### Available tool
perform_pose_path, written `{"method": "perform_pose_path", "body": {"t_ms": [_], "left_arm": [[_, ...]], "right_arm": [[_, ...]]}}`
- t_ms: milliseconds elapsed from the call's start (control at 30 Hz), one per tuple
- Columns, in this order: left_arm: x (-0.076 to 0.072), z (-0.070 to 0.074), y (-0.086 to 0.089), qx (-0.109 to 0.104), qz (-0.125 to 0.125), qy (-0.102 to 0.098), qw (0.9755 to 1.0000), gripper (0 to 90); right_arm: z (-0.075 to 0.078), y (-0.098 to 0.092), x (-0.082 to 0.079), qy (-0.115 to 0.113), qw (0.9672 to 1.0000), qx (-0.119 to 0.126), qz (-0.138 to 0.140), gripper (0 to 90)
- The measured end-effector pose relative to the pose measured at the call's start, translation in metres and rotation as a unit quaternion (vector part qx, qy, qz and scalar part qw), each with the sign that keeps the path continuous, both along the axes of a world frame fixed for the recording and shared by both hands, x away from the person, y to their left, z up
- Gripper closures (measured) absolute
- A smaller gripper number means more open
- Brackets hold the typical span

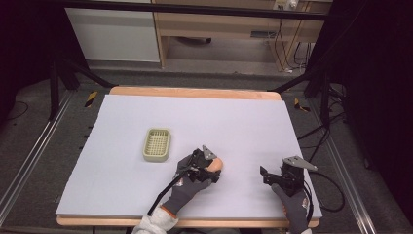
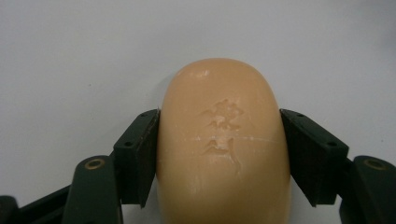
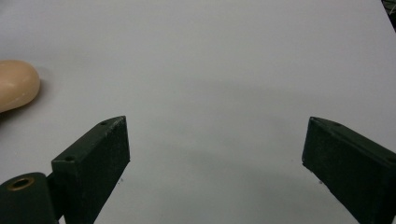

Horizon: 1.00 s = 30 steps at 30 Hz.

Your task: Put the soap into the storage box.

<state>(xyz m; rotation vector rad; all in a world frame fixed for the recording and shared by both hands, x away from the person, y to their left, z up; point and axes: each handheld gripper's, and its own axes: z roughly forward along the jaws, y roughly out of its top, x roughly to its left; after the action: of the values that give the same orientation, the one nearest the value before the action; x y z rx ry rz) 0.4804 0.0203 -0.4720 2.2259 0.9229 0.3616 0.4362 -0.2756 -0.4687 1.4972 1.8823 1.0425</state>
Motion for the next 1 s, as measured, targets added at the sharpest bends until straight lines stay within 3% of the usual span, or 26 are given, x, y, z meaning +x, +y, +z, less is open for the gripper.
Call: {"method": "perform_pose_path", "body": {"t_ms": [433, 1000], "left_arm": [[-0.007, 0.017, 0.01, -0.008, -0.008, -0.012, 0.9999, 31.7], [-0.012, 0.043, 0.028, -0.021, 0.001, -0.031, 0.9993, 31.7]], "right_arm": [[0.0, 0.0, 0.0, -0.003, 1.0, -0.003, 0.0, 7.9], [0.0, 0.0, 0.0, -0.003, 1.0, -0.003, -0.001, 7.9]]}}
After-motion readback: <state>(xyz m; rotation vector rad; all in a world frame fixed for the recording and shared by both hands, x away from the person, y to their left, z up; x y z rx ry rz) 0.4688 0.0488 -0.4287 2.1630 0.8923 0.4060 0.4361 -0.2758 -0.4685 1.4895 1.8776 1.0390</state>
